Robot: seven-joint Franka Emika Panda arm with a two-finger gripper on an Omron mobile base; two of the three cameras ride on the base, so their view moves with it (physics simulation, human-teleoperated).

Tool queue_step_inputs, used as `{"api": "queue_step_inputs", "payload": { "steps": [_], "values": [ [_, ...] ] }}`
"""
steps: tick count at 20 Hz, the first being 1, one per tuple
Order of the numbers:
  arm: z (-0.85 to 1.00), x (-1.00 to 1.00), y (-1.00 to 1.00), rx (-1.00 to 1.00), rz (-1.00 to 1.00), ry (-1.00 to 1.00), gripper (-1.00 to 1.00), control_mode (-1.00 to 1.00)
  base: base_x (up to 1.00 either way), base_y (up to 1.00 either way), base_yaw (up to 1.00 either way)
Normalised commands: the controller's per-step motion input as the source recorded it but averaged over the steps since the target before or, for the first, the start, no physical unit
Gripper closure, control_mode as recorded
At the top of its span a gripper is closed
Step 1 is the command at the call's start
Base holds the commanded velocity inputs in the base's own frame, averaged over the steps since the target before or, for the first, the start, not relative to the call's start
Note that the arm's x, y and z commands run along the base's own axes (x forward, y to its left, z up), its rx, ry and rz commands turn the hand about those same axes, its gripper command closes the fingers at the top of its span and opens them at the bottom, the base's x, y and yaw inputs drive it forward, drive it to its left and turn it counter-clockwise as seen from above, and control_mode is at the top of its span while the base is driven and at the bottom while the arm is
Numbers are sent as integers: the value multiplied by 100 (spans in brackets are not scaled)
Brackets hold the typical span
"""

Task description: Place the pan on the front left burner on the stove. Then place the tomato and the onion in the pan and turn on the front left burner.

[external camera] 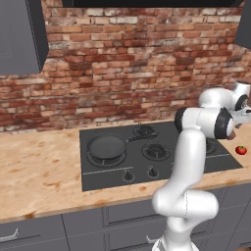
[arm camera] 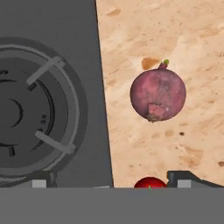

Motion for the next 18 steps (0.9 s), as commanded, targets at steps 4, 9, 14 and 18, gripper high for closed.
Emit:
{"api": "queue_step_inputs", "payload": {
  "steps": [4,9,14,18],
  "values": [
    [-29,18,-37,1,-3,-2,-100,-100,0,0,0],
    [-26,18,-29,1,-3,0,-100,-100,0,0,0],
    [-28,17,-20,3,-1,0,-100,-100,0,0,0],
    [-22,23,-5,4,0,0,-100,-100,0,0,0]
  ]
}}
